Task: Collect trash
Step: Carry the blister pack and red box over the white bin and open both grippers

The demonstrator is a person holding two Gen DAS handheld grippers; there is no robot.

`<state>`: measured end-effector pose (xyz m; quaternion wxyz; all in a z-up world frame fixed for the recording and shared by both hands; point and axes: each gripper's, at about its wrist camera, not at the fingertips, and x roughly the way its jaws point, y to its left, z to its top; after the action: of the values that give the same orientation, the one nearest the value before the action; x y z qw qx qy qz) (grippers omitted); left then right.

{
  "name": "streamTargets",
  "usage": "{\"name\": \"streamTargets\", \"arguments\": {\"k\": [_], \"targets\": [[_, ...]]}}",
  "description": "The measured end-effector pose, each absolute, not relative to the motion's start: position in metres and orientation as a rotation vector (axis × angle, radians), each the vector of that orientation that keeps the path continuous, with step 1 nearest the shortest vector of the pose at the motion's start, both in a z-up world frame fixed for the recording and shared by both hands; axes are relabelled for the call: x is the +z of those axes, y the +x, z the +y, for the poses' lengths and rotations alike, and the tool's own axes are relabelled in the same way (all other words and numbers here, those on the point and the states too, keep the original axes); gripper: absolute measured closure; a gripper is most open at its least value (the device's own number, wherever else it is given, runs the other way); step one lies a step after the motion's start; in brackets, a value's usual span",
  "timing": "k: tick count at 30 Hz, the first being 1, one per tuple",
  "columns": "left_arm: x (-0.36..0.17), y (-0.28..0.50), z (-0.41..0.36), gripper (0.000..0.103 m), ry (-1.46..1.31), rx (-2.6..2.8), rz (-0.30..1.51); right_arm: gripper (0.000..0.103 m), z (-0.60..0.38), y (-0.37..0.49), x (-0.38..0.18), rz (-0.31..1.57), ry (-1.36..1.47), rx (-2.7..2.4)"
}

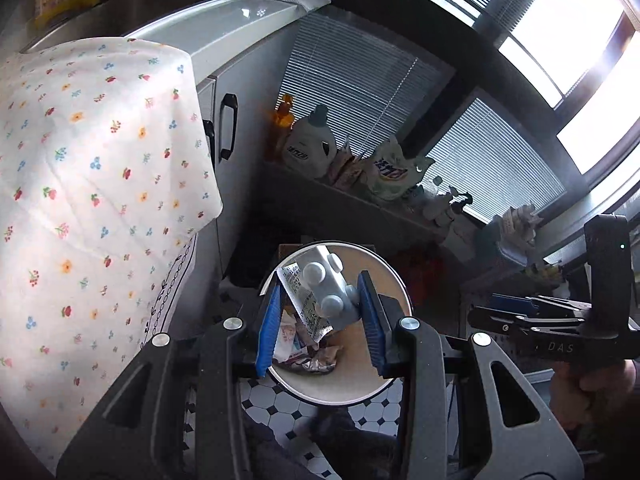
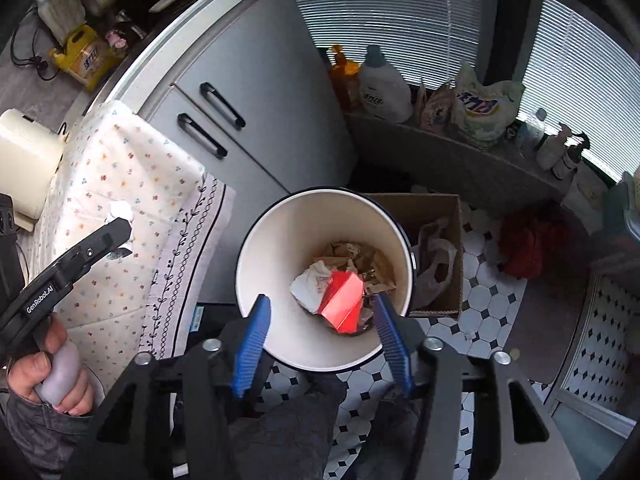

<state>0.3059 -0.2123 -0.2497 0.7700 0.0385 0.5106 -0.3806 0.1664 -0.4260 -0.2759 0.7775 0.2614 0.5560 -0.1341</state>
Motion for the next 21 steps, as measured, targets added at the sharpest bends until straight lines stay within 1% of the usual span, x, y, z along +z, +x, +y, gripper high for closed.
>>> {"name": "streamTargets", "arguments": {"k": [2, 6, 11, 13, 17, 18, 19, 21], "targets": [[-0.256, 0.306, -0.220, 0.066, 0.092, -0.843, 1.126, 0.047, -0.434, 0.155, -0.278, 1.208, 0.589, -0.308], [-0.264, 0.302, -0.241, 0.066, 0.127, -0.887, 1.139, 0.042, -0.450, 0.131, -0.272, 1.188, 0.618, -0.370], [-0.268, 0.295, -0.271, 0.065, 0.166, -0.946, 1.142, 0.040, -0.465, 0.110, -0.261, 1.148, 0.654, -0.423], [-0.270, 0.292, -0.283, 0.065, 0.179, -0.964, 1.147, 0.036, -0.470, 0.103, -0.258, 1.137, 0.661, -0.434], [-0.274, 0.285, -0.301, 0.064, 0.194, -0.990, 1.165, 0.036, -0.478, 0.092, -0.253, 1.121, 0.670, -0.446], [-0.276, 0.284, -0.305, 0.057, 0.190, -0.995, 1.176, 0.036, -0.481, 0.089, -0.253, 1.120, 0.671, -0.447], [-0.278, 0.283, -0.308, 0.039, 0.176, -1.002, 1.190, 0.036, -0.483, 0.087, -0.253, 1.120, 0.671, -0.446], [-0.279, 0.282, -0.308, 0.019, 0.132, -1.002, 1.194, 0.036, -0.488, 0.085, -0.252, 1.121, 0.669, -0.438]]}}
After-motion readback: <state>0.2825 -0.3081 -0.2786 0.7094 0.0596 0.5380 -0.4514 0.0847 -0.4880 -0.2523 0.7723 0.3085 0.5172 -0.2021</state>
